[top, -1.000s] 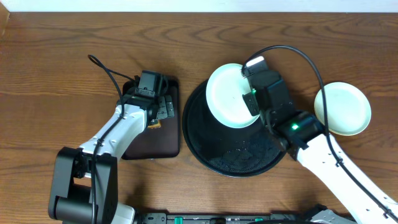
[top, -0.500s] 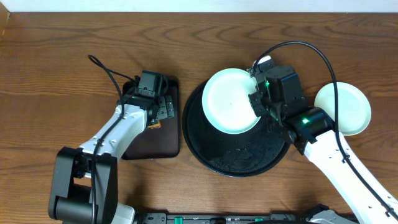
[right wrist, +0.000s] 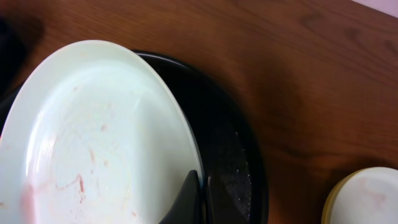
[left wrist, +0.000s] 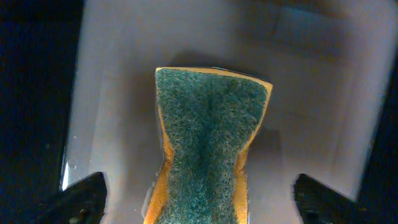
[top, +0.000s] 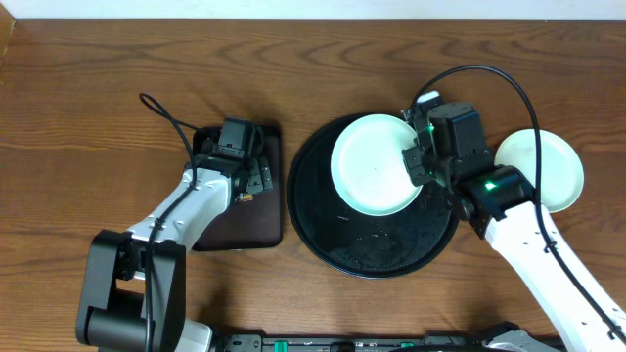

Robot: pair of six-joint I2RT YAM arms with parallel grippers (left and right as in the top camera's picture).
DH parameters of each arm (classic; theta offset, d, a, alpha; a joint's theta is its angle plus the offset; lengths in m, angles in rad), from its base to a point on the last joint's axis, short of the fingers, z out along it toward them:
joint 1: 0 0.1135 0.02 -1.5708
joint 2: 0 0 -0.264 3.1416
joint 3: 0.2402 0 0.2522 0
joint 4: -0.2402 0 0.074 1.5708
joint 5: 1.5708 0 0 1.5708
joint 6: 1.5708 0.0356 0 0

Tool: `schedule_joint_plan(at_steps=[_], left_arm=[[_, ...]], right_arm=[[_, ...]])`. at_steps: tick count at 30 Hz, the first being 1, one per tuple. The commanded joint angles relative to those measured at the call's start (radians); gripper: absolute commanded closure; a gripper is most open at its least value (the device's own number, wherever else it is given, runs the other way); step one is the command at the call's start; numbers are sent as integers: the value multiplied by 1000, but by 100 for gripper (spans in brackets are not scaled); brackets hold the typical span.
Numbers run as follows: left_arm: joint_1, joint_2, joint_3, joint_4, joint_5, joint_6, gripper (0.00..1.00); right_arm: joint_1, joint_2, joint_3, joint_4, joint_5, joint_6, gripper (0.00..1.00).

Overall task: Clean dirty plates on tray and stack at the side
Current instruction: 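Lift the pale green plate with the right gripper and tilt it up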

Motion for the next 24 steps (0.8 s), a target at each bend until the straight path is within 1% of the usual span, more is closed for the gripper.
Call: schedule_joint_plan(at_steps=[1, 3, 4, 6, 7, 8, 9, 11, 13, 15, 16, 17, 19, 21, 24], left_arm=[[4, 5, -6, 0, -12, -9, 0], [4, 5, -6, 0, -12, -9, 0], [4, 5, -6, 0, -12, -9, 0], [4, 5, -6, 0, -12, -9, 0], [4, 5, -6, 0, -12, -9, 0], [4, 5, -6, 0, -12, -9, 0], [4, 5, -6, 0, -12, -9, 0], [4, 5, -6, 0, -12, -9, 0], [4, 5, -6, 0, -12, -9, 0], [4, 5, -6, 0, -12, -9, 0], [4, 5, -6, 0, -12, -9, 0], [4, 5, -6, 0, -12, -9, 0], [4, 5, -6, 0, -12, -9, 0], [4, 5, -6, 0, -12, -9, 0], [4, 5, -6, 0, -12, -9, 0]], right_arm=[[-28, 4, 18, 1, -22, 29, 99], [-30, 4, 18, -2, -65, 29, 99], [-31, 4, 18, -11, -51, 43, 99], [-34, 4, 18, -20, -14, 124, 99], [-31, 8, 18, -11, -39, 145, 99], [-25, 10, 18, -10, -34, 114, 99], [-22, 9, 18, -18, 27, 100, 99], [-21, 8, 18, -37, 187, 167, 99], [-19, 8, 18, -32, 257, 130, 99], [-19, 3, 18, -24, 366, 139, 99], [-19, 0, 18, -11, 416, 150, 99], [-15, -13, 21, 41, 472, 147, 99], [6, -34, 26, 84, 500, 78, 99], [57, -61, 32, 120, 564, -21, 99], [187, -95, 32, 158, 791, -135, 99]])
